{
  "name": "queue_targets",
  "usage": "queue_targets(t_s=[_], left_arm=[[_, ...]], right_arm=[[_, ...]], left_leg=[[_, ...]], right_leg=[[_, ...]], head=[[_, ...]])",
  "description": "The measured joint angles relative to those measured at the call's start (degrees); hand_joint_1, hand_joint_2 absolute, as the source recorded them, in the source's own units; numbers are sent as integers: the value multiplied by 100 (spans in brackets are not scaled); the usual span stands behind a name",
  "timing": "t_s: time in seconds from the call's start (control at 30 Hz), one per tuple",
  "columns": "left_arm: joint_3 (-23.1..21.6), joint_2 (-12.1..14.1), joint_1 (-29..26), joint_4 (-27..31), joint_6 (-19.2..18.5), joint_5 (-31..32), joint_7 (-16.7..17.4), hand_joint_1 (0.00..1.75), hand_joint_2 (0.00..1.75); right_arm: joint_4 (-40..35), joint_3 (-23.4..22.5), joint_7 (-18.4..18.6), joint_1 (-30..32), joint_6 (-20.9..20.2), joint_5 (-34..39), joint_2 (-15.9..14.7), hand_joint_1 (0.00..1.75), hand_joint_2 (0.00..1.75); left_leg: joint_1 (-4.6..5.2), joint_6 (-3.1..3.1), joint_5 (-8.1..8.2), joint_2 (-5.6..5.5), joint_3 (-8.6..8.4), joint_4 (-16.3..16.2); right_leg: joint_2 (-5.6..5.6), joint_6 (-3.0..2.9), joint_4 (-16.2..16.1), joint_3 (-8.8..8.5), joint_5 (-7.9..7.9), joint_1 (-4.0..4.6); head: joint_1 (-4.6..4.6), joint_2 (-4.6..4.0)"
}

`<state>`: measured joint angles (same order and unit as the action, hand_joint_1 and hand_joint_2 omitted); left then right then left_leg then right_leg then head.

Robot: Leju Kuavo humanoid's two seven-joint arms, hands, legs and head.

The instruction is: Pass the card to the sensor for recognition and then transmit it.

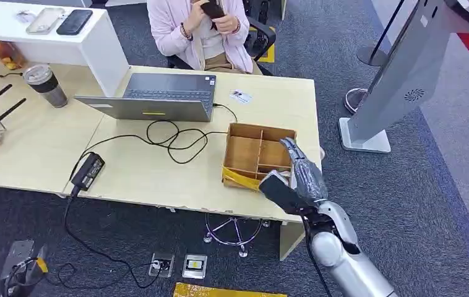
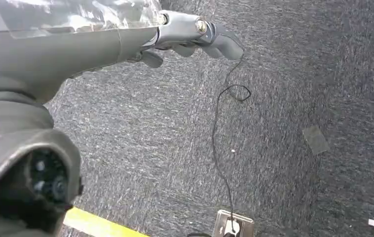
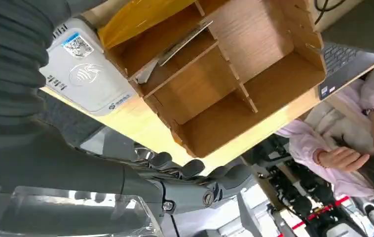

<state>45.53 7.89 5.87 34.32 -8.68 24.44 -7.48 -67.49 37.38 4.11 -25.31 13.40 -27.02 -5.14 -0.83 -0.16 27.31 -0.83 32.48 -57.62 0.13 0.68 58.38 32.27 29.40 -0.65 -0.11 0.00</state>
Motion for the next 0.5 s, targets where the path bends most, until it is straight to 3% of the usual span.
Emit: queue_targets(t_s=[0.2, 0.5], left_arm=[[-4, -39, -40, 90, -33, 44, 2, 0, 0], [-15, -72, -84, 188, -208, 164, 2, 0, 0]], right_arm=[[35, 162, 442, 52, 430, -1323, 28, 0, 175], [55, 175, 833, 244, 374, -2458, 35, 0, 175]], left_leg=[[0, 0, 0, 0, 0, 0], [0, 0, 0, 1, -2, 0]], right_leg=[[0, 0, 0, 0, 0, 0], [1, 0, -1, 1, 0, 0]], head=[[2, 0], [2, 0]])
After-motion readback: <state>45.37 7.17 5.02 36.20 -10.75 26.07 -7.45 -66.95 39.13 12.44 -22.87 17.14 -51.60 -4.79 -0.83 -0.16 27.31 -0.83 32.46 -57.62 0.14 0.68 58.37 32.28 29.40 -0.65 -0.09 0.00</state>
